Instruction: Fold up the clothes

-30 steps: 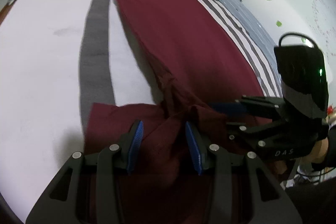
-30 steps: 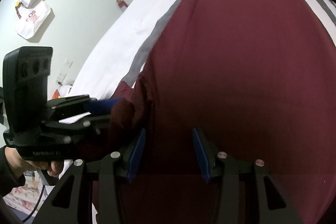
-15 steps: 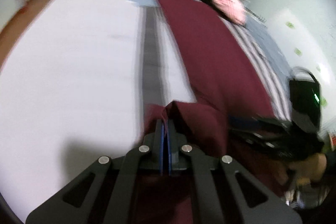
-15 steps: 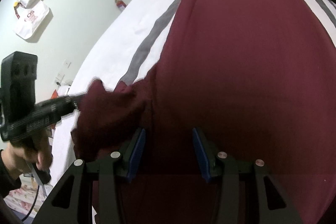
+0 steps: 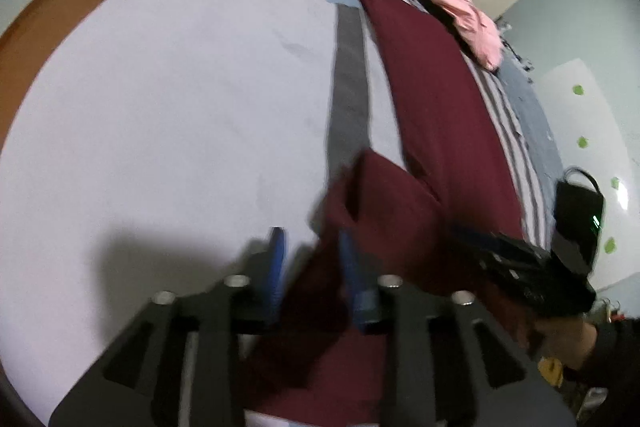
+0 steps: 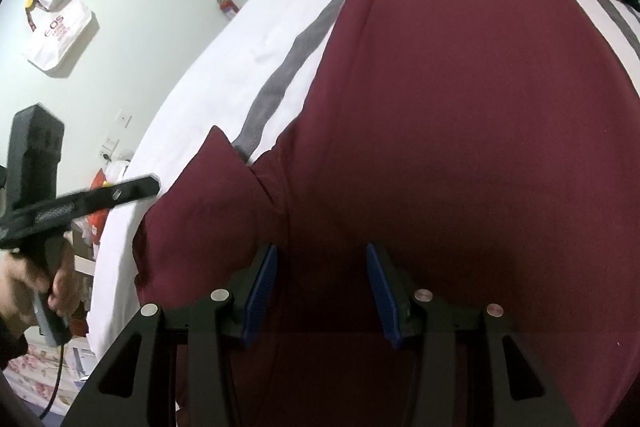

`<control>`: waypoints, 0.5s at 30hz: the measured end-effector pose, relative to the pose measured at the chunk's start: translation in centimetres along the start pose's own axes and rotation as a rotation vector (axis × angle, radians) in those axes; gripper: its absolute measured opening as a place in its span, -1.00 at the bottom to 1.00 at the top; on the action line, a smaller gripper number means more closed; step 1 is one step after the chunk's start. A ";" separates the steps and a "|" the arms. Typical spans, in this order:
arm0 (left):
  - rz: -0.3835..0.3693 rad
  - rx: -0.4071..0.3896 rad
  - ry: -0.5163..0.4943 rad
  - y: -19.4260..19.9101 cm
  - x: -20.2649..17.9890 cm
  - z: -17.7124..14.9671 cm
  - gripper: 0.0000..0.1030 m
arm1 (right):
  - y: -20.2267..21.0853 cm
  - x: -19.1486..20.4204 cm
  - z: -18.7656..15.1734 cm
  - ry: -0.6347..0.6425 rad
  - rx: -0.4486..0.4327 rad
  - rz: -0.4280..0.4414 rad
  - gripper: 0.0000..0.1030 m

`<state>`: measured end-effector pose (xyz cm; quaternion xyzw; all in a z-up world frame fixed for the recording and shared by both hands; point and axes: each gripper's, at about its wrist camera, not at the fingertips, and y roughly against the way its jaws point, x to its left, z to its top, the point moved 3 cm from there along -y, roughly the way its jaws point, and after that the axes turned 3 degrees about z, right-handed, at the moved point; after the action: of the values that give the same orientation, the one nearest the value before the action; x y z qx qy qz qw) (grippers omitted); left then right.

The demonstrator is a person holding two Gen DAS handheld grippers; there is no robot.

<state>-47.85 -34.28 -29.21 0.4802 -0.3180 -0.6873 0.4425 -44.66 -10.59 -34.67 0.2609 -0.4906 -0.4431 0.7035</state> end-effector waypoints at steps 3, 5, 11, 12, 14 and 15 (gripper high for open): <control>-0.013 0.031 -0.018 0.2 -0.3 -1.6 -0.02 | 0.4 0.1 -0.3 -0.002 -0.001 0.005 -0.16; -0.027 0.064 -0.031 0.2 -0.1 -2.8 -0.06 | 0.4 0.1 -0.3 -0.005 -0.002 0.008 -0.16; -0.046 0.074 -0.062 0.9 -0.5 -3.8 -0.82 | 0.8 0.2 -0.4 -0.005 0.003 0.016 -0.16; -0.052 0.067 -0.057 1.5 -0.5 -3.8 -0.84 | 0.8 0.3 -0.3 0.000 0.006 0.018 -0.16; -0.061 0.040 -0.044 3.2 -0.5 -3.5 -0.97 | 0.9 0.8 -0.9 0.023 0.014 0.023 -0.16; -0.065 0.025 -0.037 4.0 -0.5 -3.4 -0.97 | 1.2 1.1 -1.3 0.037 0.022 0.028 -0.16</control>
<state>-43.39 -35.53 -26.68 0.4829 -0.3189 -0.7062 0.4079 -42.85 -11.07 -33.73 0.2696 -0.4861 -0.4230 0.7157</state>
